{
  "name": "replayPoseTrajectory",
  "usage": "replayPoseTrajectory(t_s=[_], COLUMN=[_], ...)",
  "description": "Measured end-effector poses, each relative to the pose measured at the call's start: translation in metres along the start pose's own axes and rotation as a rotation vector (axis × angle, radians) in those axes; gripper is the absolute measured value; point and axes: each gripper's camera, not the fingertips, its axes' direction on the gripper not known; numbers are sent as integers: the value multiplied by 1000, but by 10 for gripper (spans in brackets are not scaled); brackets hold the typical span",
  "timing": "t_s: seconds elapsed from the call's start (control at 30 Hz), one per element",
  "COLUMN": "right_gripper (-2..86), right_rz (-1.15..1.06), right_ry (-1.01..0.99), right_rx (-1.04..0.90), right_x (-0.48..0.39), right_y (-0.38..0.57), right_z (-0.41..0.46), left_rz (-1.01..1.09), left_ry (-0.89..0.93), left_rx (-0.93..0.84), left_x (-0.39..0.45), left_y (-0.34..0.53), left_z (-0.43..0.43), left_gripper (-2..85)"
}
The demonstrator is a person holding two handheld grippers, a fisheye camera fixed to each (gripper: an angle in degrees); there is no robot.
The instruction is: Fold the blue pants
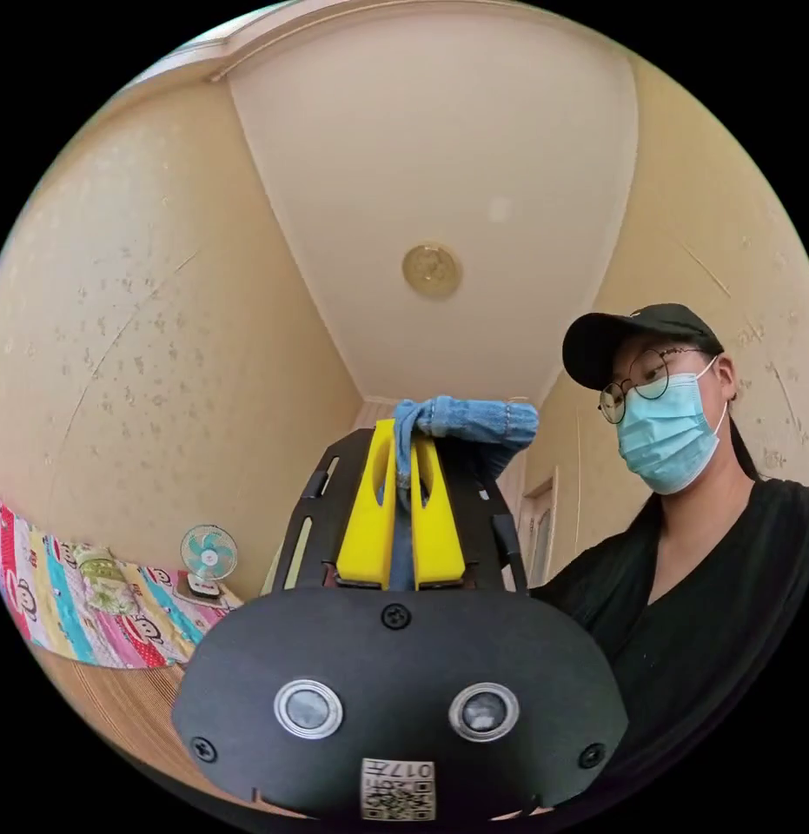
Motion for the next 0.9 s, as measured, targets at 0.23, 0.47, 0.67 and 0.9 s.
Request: replayPoseTrajectory(t_s=[0.23, 0.47, 0.67, 0.9], right_gripper=[41, 41, 41, 29], right_rz=[-274, -136, 192, 408], right_ry=[426, 476, 770, 980], right_rx=[121, 44, -342, -602], right_x=[-89, 5, 309, 569], right_y=[-8, -74, -106, 19], right_z=[-36, -32, 47, 81], left_rz=[265, 185, -51, -345], left_ry=[-110, -114, -547, -928], left_rx=[5, -77, -385, -914], left_x=[83, 20, -216, -521], left_y=[-86, -158, -175, -68], left_z=[16, 51, 138, 135], left_gripper=[-6, -4, 13, 83])
